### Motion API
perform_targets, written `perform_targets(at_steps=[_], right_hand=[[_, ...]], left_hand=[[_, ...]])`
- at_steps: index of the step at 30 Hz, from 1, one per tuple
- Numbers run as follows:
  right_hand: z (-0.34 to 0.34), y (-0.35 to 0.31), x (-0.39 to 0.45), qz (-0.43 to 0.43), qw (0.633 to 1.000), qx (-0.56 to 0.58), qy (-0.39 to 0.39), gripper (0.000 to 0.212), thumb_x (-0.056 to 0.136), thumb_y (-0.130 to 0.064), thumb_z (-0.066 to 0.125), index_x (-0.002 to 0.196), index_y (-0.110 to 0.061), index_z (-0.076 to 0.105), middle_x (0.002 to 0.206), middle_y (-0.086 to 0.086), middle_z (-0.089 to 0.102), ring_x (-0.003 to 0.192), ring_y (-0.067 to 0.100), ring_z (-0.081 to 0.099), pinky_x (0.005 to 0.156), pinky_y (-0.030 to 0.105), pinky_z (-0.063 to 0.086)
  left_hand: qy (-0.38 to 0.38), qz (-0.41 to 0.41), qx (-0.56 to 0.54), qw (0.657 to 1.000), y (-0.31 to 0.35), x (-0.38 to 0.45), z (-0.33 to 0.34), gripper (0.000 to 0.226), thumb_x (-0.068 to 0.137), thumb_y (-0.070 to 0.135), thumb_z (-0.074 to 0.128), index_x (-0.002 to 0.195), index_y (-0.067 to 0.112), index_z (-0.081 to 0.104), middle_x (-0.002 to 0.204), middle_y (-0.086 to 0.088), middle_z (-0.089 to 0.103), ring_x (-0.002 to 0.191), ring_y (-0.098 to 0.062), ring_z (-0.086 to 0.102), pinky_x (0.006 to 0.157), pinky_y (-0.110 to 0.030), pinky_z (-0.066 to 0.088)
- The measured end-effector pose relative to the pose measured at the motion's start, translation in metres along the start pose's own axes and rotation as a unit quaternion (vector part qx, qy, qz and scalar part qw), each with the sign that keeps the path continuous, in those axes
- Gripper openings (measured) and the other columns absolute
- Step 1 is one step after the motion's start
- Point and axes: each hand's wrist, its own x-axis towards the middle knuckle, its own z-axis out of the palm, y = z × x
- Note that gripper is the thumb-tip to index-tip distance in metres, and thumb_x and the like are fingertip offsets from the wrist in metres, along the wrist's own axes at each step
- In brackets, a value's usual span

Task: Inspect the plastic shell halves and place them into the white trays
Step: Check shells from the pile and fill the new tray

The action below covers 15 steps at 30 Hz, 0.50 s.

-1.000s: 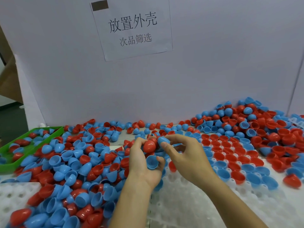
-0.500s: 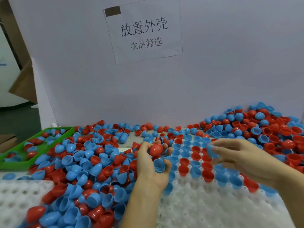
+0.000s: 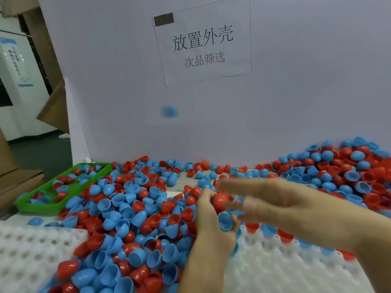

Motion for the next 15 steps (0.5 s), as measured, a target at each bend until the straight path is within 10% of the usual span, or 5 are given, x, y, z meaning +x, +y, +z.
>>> perform_targets(at_steps=[2,6,15], right_hand=[[0.006,0.005,0.003,0.023,0.999,0.019,-0.044,0.041,0.093,-0.053,0.056,0.131,-0.041,0.061,0.129,-0.023,0.063,0.117,0.004,0.063,0.096,0.018,0.051],[0.001,0.031,-0.001,0.075,0.989,-0.070,0.103,0.025,0.088,-0.044,0.055,0.108,-0.041,0.070,0.099,-0.023,0.074,0.091,-0.001,0.071,0.080,0.018,0.057],[0.021,0.056,0.015,0.042,0.968,-0.087,0.231,0.021,0.085,-0.038,0.072,0.104,-0.047,0.067,0.091,-0.019,0.068,0.078,0.003,0.069,0.066,0.017,0.055]], left_hand=[[-0.018,0.004,0.008,1.000,0.001,-0.002,-0.002,0.036,0.100,0.035,0.048,0.101,0.005,0.068,0.107,-0.014,0.071,0.100,-0.028,0.068,0.089,-0.049,0.056],[0.034,-0.025,0.010,0.999,0.006,-0.006,0.004,0.021,0.090,0.023,0.057,0.081,0.009,0.070,0.075,-0.009,0.072,0.055,-0.015,0.065,0.038,-0.019,0.042],[-0.001,-0.056,0.106,0.993,0.003,-0.013,0.011,0.025,0.091,0.029,0.055,0.092,0.010,0.071,0.078,-0.004,0.075,0.051,-0.011,0.064,0.037,-0.016,0.037]])
